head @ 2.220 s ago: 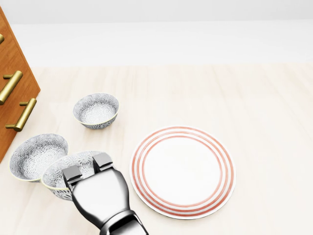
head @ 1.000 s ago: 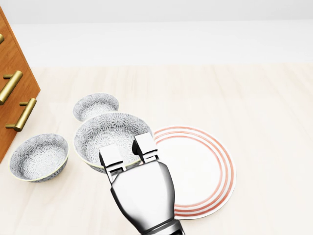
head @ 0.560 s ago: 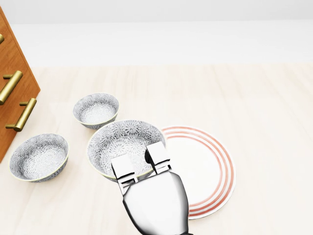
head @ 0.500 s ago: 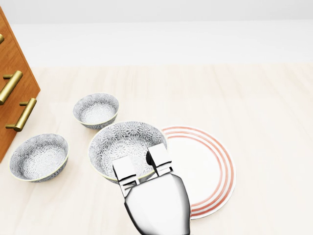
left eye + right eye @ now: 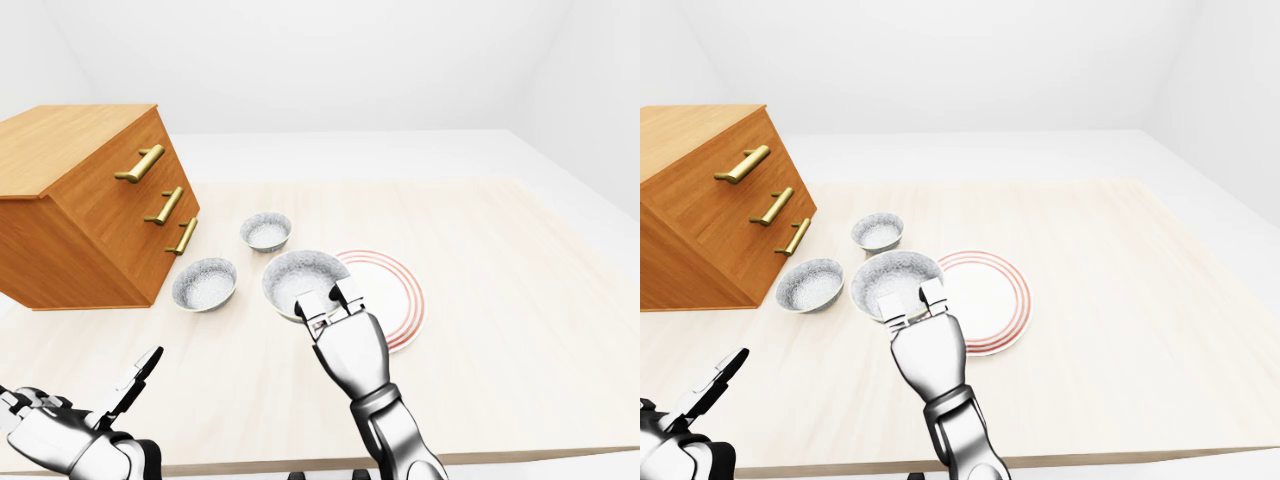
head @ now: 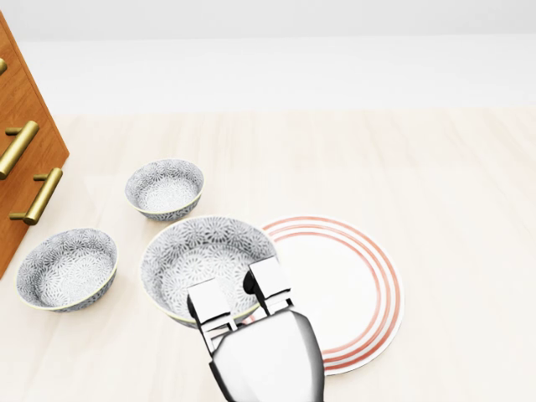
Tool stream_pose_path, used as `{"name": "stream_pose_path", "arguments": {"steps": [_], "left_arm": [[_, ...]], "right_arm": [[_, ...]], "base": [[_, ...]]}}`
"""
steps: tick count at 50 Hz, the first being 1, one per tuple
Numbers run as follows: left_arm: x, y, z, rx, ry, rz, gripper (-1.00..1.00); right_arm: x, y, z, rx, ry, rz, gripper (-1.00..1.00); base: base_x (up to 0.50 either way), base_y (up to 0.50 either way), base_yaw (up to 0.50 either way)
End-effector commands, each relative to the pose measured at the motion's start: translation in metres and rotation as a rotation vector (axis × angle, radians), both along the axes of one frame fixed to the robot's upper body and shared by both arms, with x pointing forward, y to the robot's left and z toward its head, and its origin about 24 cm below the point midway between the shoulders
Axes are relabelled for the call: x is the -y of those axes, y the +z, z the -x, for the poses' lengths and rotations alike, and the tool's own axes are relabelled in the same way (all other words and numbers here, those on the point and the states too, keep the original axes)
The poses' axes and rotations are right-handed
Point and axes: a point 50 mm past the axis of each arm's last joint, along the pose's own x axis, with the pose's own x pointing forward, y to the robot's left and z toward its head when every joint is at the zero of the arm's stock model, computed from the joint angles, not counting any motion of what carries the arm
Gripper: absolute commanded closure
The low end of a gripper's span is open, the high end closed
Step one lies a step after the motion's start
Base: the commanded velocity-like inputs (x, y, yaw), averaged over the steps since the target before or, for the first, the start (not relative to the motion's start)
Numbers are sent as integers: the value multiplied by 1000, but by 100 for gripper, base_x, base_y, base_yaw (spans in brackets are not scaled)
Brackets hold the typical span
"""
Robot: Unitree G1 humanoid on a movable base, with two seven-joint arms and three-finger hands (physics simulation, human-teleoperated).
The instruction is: Put the bowl at the front on the plate.
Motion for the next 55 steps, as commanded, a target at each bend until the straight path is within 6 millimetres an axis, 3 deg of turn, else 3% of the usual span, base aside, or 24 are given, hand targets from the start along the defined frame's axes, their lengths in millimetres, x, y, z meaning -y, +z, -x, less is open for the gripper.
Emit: {"name": "stream_pose_path", "arguments": {"steps": [1, 7, 21, 34, 55], "left_arm": [[0, 0, 0, 1, 1, 0, -100], [0, 0, 0, 0, 2, -2, -100], [0, -1, -1, -14, -7, -8, -100], [2, -6, -4, -42, -21, -13, -100], [2, -4, -2, -32, -13, -14, -100]], "right_arm": [[-1, 3, 2, 55, -6, 43, 100], [1, 2, 3, 53, -13, 45, 100], [31, -5, -15, 83, -154, 39, 100], [59, 7, -28, 94, -274, 82, 100], [67, -11, -37, 144, -329, 185, 100]], "base": [[0, 0, 0], [0, 0, 0], [0, 0, 0], [0, 0, 0], [0, 0, 0]]}}
